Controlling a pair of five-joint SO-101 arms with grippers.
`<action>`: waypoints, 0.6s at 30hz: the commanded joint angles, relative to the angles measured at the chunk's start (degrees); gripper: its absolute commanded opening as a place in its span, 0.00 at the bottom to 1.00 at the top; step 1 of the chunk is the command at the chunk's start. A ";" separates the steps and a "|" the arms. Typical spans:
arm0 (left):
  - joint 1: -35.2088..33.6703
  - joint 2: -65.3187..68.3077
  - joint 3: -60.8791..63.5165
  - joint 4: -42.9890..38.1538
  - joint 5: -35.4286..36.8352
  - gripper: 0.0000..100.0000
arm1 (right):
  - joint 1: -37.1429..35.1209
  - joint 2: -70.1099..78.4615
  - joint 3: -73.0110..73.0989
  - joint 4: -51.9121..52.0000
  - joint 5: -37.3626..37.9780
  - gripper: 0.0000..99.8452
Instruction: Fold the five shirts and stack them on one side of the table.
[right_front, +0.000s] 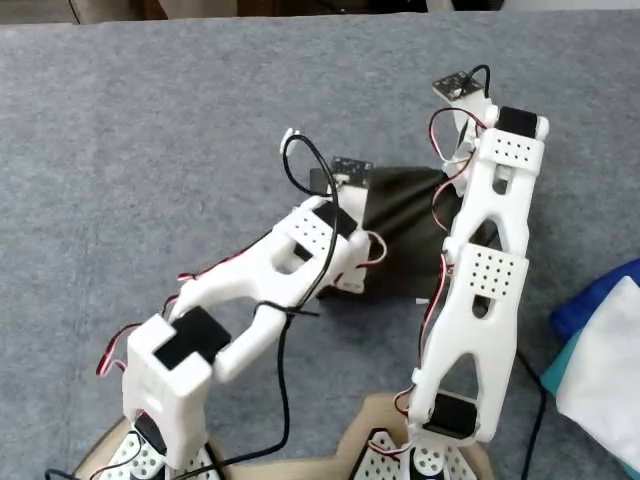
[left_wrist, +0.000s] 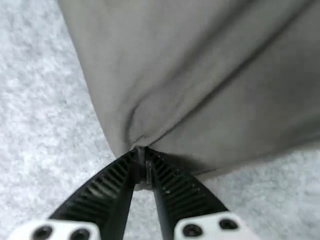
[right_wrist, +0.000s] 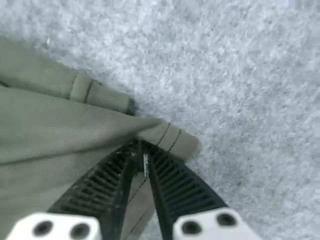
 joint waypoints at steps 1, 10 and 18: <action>-1.76 -8.22 -0.97 0.18 -0.53 0.02 | 0.66 -4.26 -6.99 3.43 0.53 0.01; -15.65 -8.22 -14.68 -5.98 -2.46 0.02 | 3.12 -17.63 -4.97 9.23 0.09 0.01; -17.32 13.76 -32.09 -5.19 -2.46 0.02 | 3.56 -42.51 38.73 7.38 -3.34 0.01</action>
